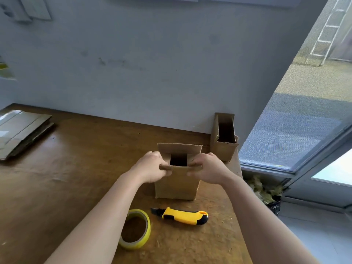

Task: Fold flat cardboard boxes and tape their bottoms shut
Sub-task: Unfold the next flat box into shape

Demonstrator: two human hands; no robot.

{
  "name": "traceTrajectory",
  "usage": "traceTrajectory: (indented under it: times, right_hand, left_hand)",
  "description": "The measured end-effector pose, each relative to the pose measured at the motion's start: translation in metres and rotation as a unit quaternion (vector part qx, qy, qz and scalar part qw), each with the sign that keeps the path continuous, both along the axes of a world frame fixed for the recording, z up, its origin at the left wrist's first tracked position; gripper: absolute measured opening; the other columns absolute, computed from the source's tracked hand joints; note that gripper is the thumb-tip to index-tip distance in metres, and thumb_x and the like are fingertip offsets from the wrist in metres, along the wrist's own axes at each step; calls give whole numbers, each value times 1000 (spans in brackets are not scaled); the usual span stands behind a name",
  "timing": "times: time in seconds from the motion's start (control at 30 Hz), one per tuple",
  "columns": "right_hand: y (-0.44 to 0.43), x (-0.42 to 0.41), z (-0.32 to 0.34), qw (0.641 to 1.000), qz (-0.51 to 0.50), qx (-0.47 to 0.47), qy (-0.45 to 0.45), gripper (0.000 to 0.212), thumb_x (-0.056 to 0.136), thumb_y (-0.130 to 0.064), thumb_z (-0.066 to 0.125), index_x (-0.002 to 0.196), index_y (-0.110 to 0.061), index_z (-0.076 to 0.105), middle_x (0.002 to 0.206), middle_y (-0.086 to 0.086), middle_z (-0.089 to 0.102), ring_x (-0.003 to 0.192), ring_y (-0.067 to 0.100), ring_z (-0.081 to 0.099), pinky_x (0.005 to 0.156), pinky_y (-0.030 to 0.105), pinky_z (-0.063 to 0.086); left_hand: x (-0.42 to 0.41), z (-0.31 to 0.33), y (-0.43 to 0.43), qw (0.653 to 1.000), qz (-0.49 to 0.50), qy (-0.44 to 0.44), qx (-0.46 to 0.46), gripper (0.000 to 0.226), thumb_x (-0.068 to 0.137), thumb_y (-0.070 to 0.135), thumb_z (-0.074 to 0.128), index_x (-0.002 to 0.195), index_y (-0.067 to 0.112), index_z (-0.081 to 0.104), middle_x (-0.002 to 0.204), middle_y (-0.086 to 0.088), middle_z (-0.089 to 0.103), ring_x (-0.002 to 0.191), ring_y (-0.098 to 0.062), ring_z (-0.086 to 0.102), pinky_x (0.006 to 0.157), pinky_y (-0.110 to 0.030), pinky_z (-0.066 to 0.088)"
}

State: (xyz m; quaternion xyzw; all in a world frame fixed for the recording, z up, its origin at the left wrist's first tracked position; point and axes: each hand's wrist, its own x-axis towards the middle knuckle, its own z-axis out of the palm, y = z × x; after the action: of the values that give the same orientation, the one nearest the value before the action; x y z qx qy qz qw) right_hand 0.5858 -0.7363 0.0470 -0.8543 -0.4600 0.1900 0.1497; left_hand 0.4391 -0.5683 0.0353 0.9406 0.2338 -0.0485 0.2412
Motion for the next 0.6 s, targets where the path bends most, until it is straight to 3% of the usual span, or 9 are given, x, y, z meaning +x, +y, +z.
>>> traceTrajectory:
  times: [0.1, 0.17, 0.23, 0.3, 0.33, 0.4, 0.47, 0.6]
  right_hand:
    - [1, -4, -4, 995, -79, 64, -25, 38, 82, -32, 72, 119, -25, 64, 112, -5, 66, 104, 16, 58, 86, 31, 51]
    - [2, -9, -6, 989, -106, 81, -59, 52, 79, -30, 76, 126, -25, 54, 110, -4, 62, 96, 17, 59, 77, 27, 48]
    - [5, -12, -6, 987, -117, 91, -67, 80, 78, -28, 78, 143, -24, 32, 119, -2, 54, 90, 18, 58, 71, 28, 46]
    - [8, -13, -3, 988, -114, 74, -74, 101, 79, -26, 77, 152, -29, 7, 125, 0, 44, 88, 17, 57, 65, 26, 45]
    - [10, -13, -2, 989, -109, 55, -82, 100, 81, -27, 76, 153, -30, 7, 127, 0, 42, 92, 18, 56, 65, 26, 46]
    - [12, -13, 2, 989, -95, 12, -112, 72, 84, -33, 72, 145, -30, 35, 128, 2, 41, 106, 21, 50, 79, 31, 48]
    - [13, -14, 5, 984, -81, -5, -161, 42, 85, -38, 68, 126, -30, 61, 124, 2, 43, 113, 22, 42, 93, 35, 42]
    - [21, -27, -3, 987, -17, 12, -157, 28, 92, -20, 54, 116, -27, 68, 127, -1, 54, 115, 20, 47, 89, 32, 47]
  left_hand:
    - [2, 0, -2, 994, 64, -91, 3, 56, 87, 36, 66, 138, 29, 43, 101, 11, 57, 89, -8, 58, 66, -16, 43]
    - [3, -1, -5, 989, 97, -115, 15, 79, 84, 30, 71, 146, 27, 21, 86, 10, 56, 69, -5, 56, 54, -12, 38]
    - [5, -2, -6, 987, 112, -113, -7, 95, 83, 26, 72, 150, 31, 5, 84, 8, 55, 67, -4, 56, 55, -12, 38]
    - [5, -2, -5, 987, 118, -110, -10, 84, 82, 28, 73, 147, 32, 21, 88, 8, 56, 70, -4, 55, 54, -13, 36]
    - [5, -2, -4, 986, 121, -116, 11, 69, 81, 31, 75, 138, 32, 36, 93, 7, 55, 72, -5, 55, 53, -13, 35]
    - [3, -3, -3, 981, 130, -127, 64, 44, 76, 39, 77, 113, 29, 56, 102, 7, 49, 78, -8, 52, 51, -15, 32]
    - [2, -6, -2, 978, 133, -146, 69, 34, 74, 42, 77, 102, 26, 66, 101, 6, 45, 84, -10, 50, 52, -17, 32]
    - [-1, -15, -2, 974, 120, -180, 63, 37, 78, 41, 75, 108, 20, 72, 97, 7, 50, 87, -9, 50, 53, -19, 33]
